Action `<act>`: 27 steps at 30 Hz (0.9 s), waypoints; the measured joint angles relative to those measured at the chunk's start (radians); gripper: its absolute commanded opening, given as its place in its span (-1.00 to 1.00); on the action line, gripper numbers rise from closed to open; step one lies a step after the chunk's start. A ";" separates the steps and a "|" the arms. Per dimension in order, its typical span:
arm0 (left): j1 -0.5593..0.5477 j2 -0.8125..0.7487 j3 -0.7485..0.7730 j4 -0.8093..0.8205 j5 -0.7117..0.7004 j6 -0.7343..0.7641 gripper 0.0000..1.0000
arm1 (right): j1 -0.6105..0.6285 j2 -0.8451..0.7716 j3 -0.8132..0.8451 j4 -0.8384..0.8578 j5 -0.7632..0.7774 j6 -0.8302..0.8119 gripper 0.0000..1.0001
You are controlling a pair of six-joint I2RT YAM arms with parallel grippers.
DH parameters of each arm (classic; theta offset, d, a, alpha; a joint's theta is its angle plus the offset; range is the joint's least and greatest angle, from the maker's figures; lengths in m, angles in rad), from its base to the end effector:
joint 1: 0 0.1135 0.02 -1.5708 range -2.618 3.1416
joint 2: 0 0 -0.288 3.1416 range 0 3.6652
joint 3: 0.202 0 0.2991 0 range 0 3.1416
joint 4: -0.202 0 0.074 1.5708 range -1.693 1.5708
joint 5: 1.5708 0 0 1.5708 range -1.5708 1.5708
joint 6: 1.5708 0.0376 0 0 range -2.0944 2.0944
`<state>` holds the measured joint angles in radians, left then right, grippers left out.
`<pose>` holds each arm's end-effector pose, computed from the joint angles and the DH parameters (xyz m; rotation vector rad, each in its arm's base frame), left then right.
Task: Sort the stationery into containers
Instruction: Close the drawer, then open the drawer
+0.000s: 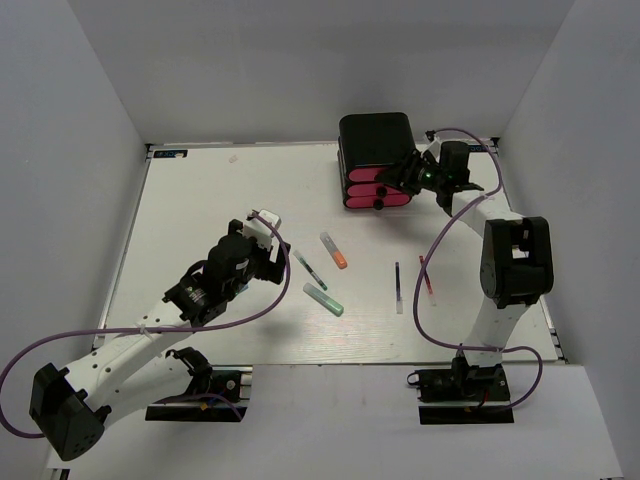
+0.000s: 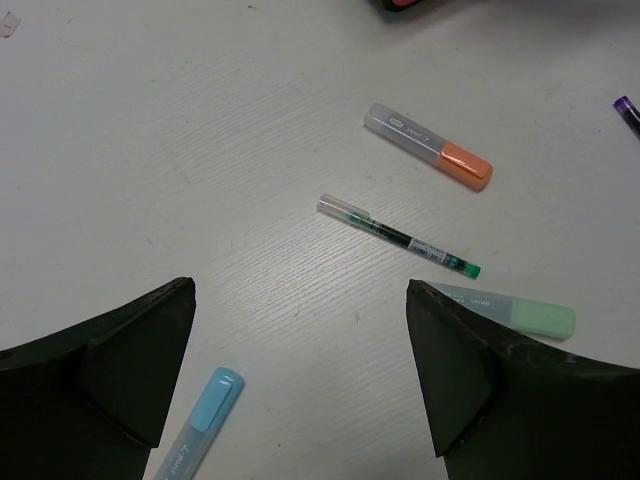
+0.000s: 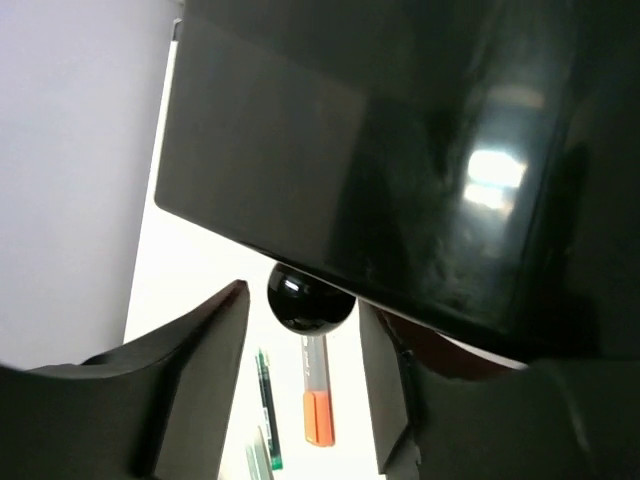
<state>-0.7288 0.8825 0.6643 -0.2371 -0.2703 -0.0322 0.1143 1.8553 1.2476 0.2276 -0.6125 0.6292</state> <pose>0.1821 -0.1491 0.2826 0.5251 1.9451 -0.2116 0.4674 0.0754 0.2330 0.0946 2.0330 1.0759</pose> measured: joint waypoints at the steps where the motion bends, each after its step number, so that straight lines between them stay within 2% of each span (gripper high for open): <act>1: 0.000 0.000 0.000 0.000 0.000 0.001 0.92 | 0.000 0.000 0.000 0.006 -0.001 -0.002 0.14; 18: 0.000 0.000 0.000 0.000 0.020 0.010 0.92 | 0.002 -0.009 -0.131 0.039 0.028 -0.071 0.12; 27: 0.000 0.004 0.000 0.000 0.024 0.010 0.92 | 0.003 -0.008 -0.132 0.088 0.064 -0.070 0.09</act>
<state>-0.7288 0.8867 0.6643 -0.2367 -0.2459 -0.0219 0.1177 1.8469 1.1152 0.3157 -0.5484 0.5591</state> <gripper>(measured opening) 0.958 0.546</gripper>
